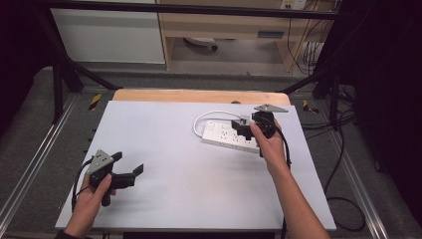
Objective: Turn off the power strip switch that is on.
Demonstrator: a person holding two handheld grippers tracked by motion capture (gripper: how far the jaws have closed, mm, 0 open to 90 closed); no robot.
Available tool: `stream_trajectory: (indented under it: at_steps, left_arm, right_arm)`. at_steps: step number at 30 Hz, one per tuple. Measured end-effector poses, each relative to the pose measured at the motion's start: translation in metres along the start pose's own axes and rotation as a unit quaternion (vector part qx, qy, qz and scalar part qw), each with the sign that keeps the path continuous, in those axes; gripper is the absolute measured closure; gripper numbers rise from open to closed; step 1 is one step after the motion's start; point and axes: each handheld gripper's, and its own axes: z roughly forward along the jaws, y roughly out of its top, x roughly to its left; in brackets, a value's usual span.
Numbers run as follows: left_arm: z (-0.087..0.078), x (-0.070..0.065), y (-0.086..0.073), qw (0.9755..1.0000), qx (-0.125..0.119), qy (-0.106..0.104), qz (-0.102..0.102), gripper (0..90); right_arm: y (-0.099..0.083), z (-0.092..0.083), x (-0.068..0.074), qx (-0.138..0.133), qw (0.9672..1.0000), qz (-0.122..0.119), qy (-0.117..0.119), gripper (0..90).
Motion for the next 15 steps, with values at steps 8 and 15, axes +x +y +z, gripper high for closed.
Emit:
stream_trajectory:
  at_steps: [8, 15]
  left_arm:
    - [-0.001, -0.001, 0.0, 1.0, 0.0, 0.0, 0.0, 5.1]
    - [-0.002, -0.001, -0.001, 1.0, 0.0, 0.0, 0.001, 5.1]
  right_arm:
    - [-0.002, -0.011, -0.002, -0.01, 0.9999, -0.008, -0.003, 6.2]
    - [-0.002, -0.021, -0.002, -0.022, 0.9997, -0.009, -0.001, 6.4]
